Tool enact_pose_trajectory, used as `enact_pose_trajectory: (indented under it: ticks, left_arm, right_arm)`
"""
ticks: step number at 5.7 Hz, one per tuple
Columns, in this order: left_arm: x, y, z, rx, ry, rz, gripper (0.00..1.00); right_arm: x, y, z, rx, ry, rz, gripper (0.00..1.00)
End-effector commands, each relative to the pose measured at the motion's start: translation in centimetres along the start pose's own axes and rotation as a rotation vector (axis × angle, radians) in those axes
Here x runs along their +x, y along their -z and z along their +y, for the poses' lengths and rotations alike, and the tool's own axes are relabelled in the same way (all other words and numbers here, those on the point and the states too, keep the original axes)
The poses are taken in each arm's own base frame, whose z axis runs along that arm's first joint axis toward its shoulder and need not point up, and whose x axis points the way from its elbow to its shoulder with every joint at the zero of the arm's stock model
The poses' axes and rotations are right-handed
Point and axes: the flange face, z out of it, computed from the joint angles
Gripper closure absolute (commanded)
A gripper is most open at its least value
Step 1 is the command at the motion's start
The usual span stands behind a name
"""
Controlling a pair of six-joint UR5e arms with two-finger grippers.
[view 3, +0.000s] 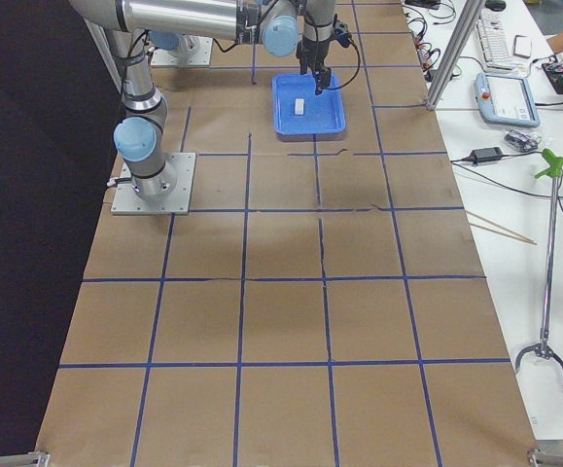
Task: Assemble white blocks and place on blue tray
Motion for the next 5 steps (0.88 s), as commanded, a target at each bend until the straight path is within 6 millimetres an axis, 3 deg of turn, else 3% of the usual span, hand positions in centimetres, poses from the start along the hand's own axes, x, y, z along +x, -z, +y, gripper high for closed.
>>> enact_pose_trajectory:
  ticks: [1,2,3,4,5]
  left_arm:
    - [0.0,0.1,0.0,0.001,-0.001,0.001,0.01]
    - [0.0,0.1,0.0,0.001,-0.001,0.001,0.01]
    - [0.0,0.1,0.0,0.001,-0.001,0.001,0.01]
    - [0.0,0.1,0.0,0.001,-0.001,0.001,0.01]
    - [0.0,0.1,0.0,0.001,-0.001,0.001,0.01]
  right_arm:
    - [3.0,7.2,1.9,-0.082,-0.176,-0.003,0.0]
    - [1.9,9.6,3.3,-0.07,-0.355,0.016,0.0]
    - [0.3,9.8,3.5,-0.067,-0.401,0.027,0.0]
    - [-2.2,9.2,3.3,-0.08,-0.399,0.035,0.0]
    - [-2.5,7.7,3.3,-0.109,-0.397,0.052,0.0]
